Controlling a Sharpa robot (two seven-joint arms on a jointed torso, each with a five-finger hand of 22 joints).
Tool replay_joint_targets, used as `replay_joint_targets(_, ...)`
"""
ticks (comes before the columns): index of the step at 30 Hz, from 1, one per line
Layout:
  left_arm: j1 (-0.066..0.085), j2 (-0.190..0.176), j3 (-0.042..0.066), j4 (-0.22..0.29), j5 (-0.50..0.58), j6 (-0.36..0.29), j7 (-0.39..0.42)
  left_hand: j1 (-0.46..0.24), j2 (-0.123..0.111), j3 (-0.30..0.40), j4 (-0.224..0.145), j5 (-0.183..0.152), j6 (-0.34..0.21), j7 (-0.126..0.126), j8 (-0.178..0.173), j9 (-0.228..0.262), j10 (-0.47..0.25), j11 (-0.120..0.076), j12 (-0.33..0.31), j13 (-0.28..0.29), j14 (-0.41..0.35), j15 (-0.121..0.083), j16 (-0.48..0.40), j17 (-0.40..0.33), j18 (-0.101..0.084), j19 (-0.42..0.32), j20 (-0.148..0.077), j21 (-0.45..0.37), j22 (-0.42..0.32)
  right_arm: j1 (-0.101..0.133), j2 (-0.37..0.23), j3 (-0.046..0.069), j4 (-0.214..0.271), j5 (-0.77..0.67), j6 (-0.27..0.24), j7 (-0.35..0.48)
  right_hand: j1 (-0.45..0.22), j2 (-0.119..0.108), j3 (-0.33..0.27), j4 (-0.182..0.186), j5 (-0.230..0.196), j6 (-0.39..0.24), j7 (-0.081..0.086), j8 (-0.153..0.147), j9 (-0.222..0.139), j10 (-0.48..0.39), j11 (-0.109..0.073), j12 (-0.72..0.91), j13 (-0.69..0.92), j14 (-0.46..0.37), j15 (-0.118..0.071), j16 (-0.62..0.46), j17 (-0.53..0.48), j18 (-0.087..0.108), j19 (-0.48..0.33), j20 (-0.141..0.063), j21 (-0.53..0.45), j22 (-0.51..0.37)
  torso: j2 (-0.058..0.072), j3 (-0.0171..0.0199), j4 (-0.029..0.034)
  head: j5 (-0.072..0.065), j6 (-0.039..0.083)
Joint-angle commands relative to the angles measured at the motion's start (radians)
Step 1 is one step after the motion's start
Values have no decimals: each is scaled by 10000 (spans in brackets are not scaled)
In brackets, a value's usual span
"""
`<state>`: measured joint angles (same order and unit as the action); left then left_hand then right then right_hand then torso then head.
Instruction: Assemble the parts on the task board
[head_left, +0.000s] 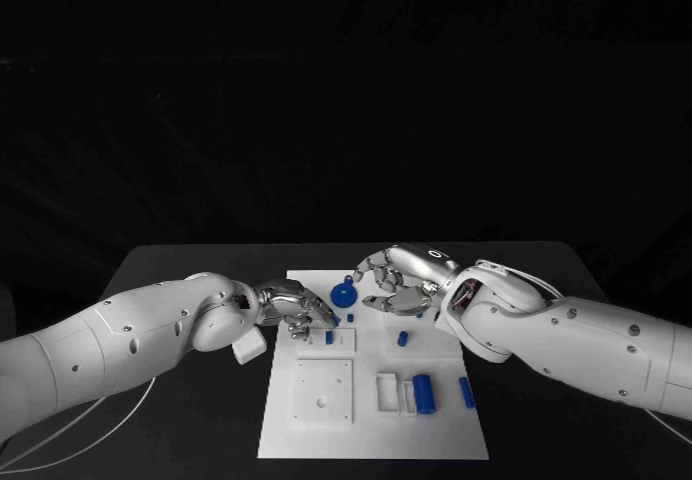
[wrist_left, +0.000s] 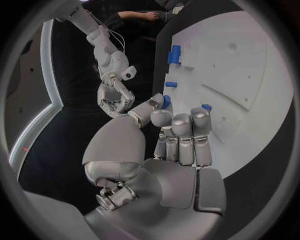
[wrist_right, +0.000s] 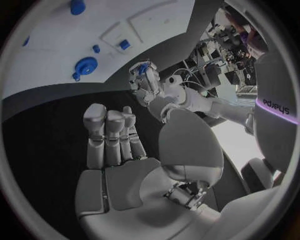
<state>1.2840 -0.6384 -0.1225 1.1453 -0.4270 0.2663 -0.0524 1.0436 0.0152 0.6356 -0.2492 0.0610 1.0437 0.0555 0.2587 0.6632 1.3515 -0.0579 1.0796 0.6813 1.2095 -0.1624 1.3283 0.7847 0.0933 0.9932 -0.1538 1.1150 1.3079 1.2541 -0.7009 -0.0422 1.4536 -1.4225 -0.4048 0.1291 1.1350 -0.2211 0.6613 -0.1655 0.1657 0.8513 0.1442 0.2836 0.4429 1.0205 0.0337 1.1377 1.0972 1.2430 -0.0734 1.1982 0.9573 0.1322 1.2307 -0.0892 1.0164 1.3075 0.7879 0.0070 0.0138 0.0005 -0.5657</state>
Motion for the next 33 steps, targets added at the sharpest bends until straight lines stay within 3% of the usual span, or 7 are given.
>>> replay_joint_targets(1, 14, 10, 5, 113, 739, 566, -283, -185, 78, 1, -26, 230, 224, -34, 220, 397, -79, -24, 34, 4, -47, -30, 25, -17, 21, -92, -840, 5, 85, -4, -30, -93, 244, -995, 605, 345, 77, -66, -20, -86, -41, 72, -41, 42, 4, 6, -62, 71, -16, 1, -84, -61, 13, 1296, -5, 99, 42, 220, 9, -7, -5, -1, -15)
replay_joint_targets(4, 13, 3, 3, 223, 862, 598, -324, -294, 87, 30, -67, 358, 211, -55, 253, 509, -84, -50, 38, -6, -46, -57, 22, -30, 18, -87, -856, 0, 80, -4, -60, -291, 468, -1152, 739, 333, 40, -87, -89, -140, 0, 75, -75, 45, 0, 4, -97, 80, -22, -5, -116, -60, 23, 1296, -16, 122, 67, 221, 6, -9, -1, -5, -32)
replay_joint_targets(10, 13, -10, 1, 372, 862, 729, -406, -486, 106, 46, -28, 396, 249, -93, 331, 689, -89, -87, 37, -24, -40, -91, 20, -47, 4, -77, -870, -7, 72, -4, -63, -445, 722, -1357, 919, 277, -19, -103, -235, -242, 45, 62, -100, 40, -7, -6, -120, 91, -30, -11, -141, -57, 40, 1296, -38, 145, 104, 220, 17, -11, 3, -4, -64)
replay_joint_targets(25, 11, -14, 0, 583, 902, 969, -417, -661, -3, 116, -19, 501, 333, -171, 492, 1069, -90, -162, 30, -59, -33, -159, 20, -77, -8, -58, -908, -9, 67, -8, 73, -554, 700, -1594, 786, 83, -150, -111, -516, -380, 125, -22, -74, 1, -34, -13, -101, 112, -46, -12, -128, -56, 64, 1296, -69, 158, 148, 207, 27, -28, 13, -6, -100)
replay_joint_targets(33, 10, -30, 0, 643, 988, 948, -388, -708, -36, 125, 11, 460, 360, -200, 553, 1221, -87, -190, 26, -72, -32, -187, 21, -87, -13, -57, -920, -14, 64, -37, 168, -630, 650, -1679, 723, 68, -107, -42, -527, -430, -43, 48, -61, 37, -29, 1, -86, 129, -60, -1, -110, -58, 74, 1296, -68, 145, 153, 191, 31, -27, 11, -2, -121)
